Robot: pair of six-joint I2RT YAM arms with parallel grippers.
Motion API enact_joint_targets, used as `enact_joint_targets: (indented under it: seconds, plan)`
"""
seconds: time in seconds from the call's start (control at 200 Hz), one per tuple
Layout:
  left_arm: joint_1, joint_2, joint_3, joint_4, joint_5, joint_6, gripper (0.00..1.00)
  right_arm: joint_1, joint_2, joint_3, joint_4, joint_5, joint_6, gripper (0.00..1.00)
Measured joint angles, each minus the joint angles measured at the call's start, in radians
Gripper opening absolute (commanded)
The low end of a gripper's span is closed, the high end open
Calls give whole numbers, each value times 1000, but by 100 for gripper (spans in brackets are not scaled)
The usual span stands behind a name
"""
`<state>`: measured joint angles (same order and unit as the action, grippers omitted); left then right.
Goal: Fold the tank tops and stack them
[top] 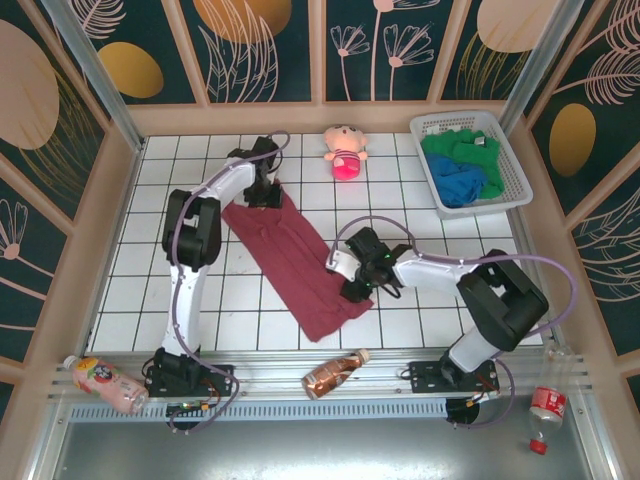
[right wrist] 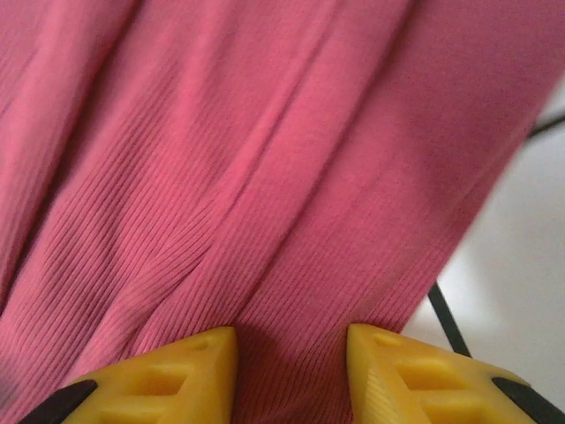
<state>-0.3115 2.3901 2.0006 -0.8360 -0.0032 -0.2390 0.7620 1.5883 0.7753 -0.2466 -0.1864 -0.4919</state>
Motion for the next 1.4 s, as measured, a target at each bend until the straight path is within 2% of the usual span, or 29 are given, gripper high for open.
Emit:
enact_joint_targets:
  seconds: [0.09,0.19,0.43,0.575,0.66,0.851,1.091,1.206,1.286,1.401]
  plan:
    - [1,80,133,-2,-30,27,44,33,43,40,19,-10,3,38]
    - [2,127,208,10,-62,48,46,80,79,77,31,-24,3,38]
    - [13,135,215,68,-56,82,55,135,54,113,26,-48,-17,45]
    - [13,111,185,85,-39,98,65,152,34,113,50,-58,-66,49]
    - [13,44,126,85,-35,108,68,173,43,116,68,-79,-96,51]
    - [13,-194,-16,80,-35,116,70,235,103,127,126,-111,-142,52]
    - [48,-500,-295,90,-38,115,70,258,174,139,155,-99,-177,52]
    - [69,-558,-439,94,-44,114,70,259,180,138,161,-66,-192,45]
    - [76,-579,-534,98,-50,107,71,258,180,138,161,-53,-201,29]
    - [75,-612,-639,101,-45,97,71,257,180,138,161,-47,-206,19]
